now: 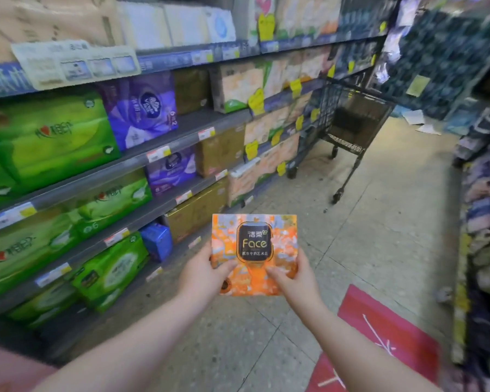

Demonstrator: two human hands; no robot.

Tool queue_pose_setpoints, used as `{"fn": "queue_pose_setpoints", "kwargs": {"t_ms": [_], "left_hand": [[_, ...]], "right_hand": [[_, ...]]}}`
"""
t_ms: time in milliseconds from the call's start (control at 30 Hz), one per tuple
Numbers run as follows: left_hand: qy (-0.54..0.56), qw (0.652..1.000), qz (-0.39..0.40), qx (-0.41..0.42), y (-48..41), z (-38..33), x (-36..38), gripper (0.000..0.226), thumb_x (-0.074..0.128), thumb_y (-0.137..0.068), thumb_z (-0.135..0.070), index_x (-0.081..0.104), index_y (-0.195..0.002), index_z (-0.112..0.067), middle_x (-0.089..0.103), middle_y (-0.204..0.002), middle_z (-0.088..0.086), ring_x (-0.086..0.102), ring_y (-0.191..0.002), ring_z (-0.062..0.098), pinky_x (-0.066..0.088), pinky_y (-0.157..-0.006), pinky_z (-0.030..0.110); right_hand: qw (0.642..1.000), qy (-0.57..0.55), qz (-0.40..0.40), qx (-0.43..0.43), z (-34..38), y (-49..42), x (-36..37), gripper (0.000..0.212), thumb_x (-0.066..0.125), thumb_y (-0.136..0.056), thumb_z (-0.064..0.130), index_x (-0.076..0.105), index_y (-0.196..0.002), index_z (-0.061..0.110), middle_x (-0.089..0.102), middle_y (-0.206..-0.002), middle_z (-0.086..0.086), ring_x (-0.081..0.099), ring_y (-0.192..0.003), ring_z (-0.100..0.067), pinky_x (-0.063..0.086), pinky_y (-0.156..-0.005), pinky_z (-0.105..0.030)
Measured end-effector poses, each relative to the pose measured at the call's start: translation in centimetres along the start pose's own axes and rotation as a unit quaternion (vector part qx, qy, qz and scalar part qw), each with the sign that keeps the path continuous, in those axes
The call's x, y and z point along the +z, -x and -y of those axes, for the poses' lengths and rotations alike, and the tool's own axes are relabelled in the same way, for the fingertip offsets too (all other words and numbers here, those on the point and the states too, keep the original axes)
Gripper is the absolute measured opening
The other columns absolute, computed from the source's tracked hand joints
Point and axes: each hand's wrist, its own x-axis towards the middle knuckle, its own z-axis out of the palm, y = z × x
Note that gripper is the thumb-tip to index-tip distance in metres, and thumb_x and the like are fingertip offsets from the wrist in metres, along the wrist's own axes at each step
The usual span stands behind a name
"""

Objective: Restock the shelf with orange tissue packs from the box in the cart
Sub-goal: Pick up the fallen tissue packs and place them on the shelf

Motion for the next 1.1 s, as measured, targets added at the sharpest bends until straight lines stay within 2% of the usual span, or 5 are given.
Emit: {"fn": "queue_pose_setpoints", "kwargs": {"t_ms": [233, 600, 767, 933, 1100], "left_hand": [[0.019, 0.997, 0.021, 0.073, 1.1, -12.0, 9.2, 0.040, 0.073, -0.079, -0.033, 0.060, -0.117, -0.030, 0.070, -0.100, -0.008, 0.064, -0.098, 0.017, 0.049, -0.083, 0.030], [0.031, 0.978, 0.017, 0.204, -9.3, -26.3, 12.5, 0.029, 0.072, -0.080, -0.033, 0.060, -0.106, -0.035, 0.068, -0.095, -0.013, 0.063, -0.092, 0.012, 0.050, -0.081, 0.030], [0.061, 0.960, 0.031, 0.270, -16.0, -34.1, 14.3, 0.026, 0.073, -0.080, -0.029, 0.058, -0.101, -0.035, 0.065, -0.089, -0.013, 0.063, -0.089, 0.012, 0.049, -0.077, 0.027], [0.059, 0.947, 0.026, 0.313, -22.8, -40.1, 14.5, 0.024, 0.071, -0.082, -0.033, 0.060, -0.103, -0.031, 0.064, -0.081, -0.020, 0.059, -0.075, 0.001, 0.038, -0.059, 0.018], [0.043, 0.944, 0.008, 0.326, -28.0, -44.4, 15.2, 0.032, 0.069, -0.080, -0.041, 0.060, -0.110, -0.032, 0.068, -0.095, -0.012, 0.063, -0.092, 0.014, 0.047, -0.075, 0.030]], "right_hand": [[0.998, 0.012, -0.058, -0.032, 1.7, -3.9, -14.5, 0.094, 0.072, -0.049, 0.056, 0.046, -0.133, 0.024, 0.065, -0.119, 0.003, 0.063, -0.110, -0.018, 0.049, -0.096, -0.045], [0.988, -0.014, -0.122, -0.095, 11.2, -15.4, -22.5, 0.085, 0.075, -0.054, 0.046, 0.047, -0.132, 0.026, 0.066, -0.116, 0.005, 0.063, -0.106, -0.016, 0.050, -0.095, -0.044], [0.981, -0.013, -0.161, -0.111, 16.9, -22.2, -26.8, 0.064, 0.078, -0.075, 0.020, 0.047, -0.131, 0.020, 0.064, -0.115, 0.002, 0.063, -0.104, -0.017, 0.050, -0.095, -0.039], [0.973, -0.011, -0.183, -0.140, 20.6, -29.7, -28.6, 0.074, 0.073, -0.050, 0.057, 0.048, -0.118, 0.046, 0.069, -0.107, 0.014, 0.067, -0.098, -0.012, 0.054, -0.089, -0.045], [0.968, -0.008, -0.197, -0.152, 23.7, -35.7, -29.9, 0.072, 0.076, -0.055, 0.054, 0.048, -0.120, 0.043, 0.067, -0.109, 0.014, 0.066, -0.101, -0.014, 0.053, -0.090, -0.046]]}}
